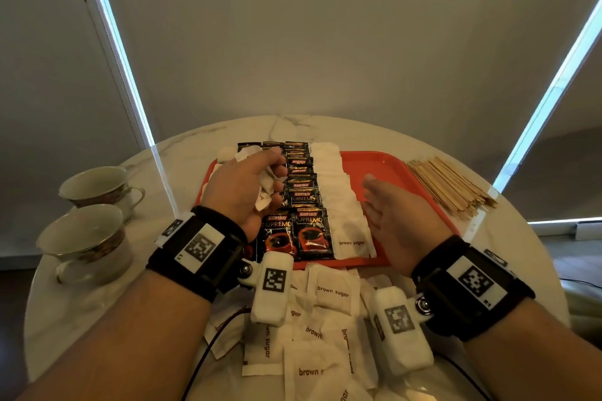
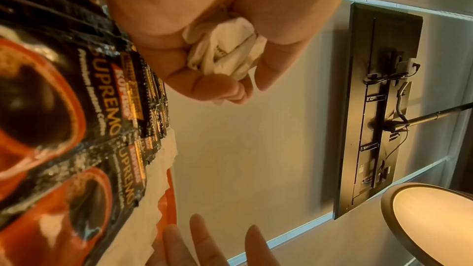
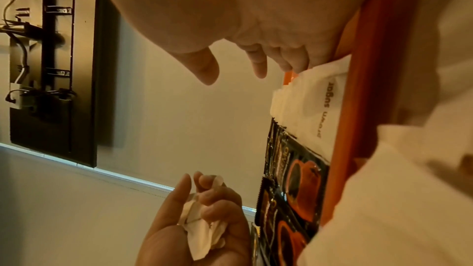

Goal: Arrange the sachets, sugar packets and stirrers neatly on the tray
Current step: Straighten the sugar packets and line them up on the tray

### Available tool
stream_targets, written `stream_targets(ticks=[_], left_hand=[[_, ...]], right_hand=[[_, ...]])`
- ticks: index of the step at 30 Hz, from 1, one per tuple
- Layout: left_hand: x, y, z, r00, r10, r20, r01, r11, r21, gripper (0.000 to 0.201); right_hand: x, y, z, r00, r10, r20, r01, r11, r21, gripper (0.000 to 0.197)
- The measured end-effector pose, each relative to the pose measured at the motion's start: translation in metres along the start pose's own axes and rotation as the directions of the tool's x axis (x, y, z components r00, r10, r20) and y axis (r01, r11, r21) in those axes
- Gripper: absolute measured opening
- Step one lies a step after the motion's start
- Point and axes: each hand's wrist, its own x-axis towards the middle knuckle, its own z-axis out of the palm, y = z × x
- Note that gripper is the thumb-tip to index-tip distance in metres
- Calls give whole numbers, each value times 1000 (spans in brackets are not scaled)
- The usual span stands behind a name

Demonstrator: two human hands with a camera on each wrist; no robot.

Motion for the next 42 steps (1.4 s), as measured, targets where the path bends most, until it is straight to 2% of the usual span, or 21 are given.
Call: stream_targets(ticks=[2,9,12,17,23,32,40,42], left_hand=[[0,0,0,1000,-4,-2,4,1000,-4,13],[2,1,-1,1000,-11,-12,11,1000,-17,14],[2,0,-1,1000,-15,-25,14,1000,-13,13],[4,0,-3,997,-20,-68,19,1000,-24,11],[7,0,-5,997,-29,-72,27,999,-31,12],[5,4,-3,995,-49,-85,44,998,-53,10],[8,5,-4,995,-37,-88,27,994,-107,4],[8,4,-4,997,-25,-75,15,991,-135,14]], right_hand=[[-1,-1,1,1000,3,19,-3,1000,18,52],[29,-13,-2,999,-24,-30,24,1000,12,67],[43,-18,1,1000,-12,-25,13,1000,24,67],[51,-18,7,998,42,55,-43,999,17,67],[71,-31,2,1000,30,-3,-30,999,29,68],[88,-40,13,990,111,84,-112,994,10,62],[119,-56,11,992,118,54,-121,991,57,66],[126,-61,15,990,127,54,-130,990,58,64]])
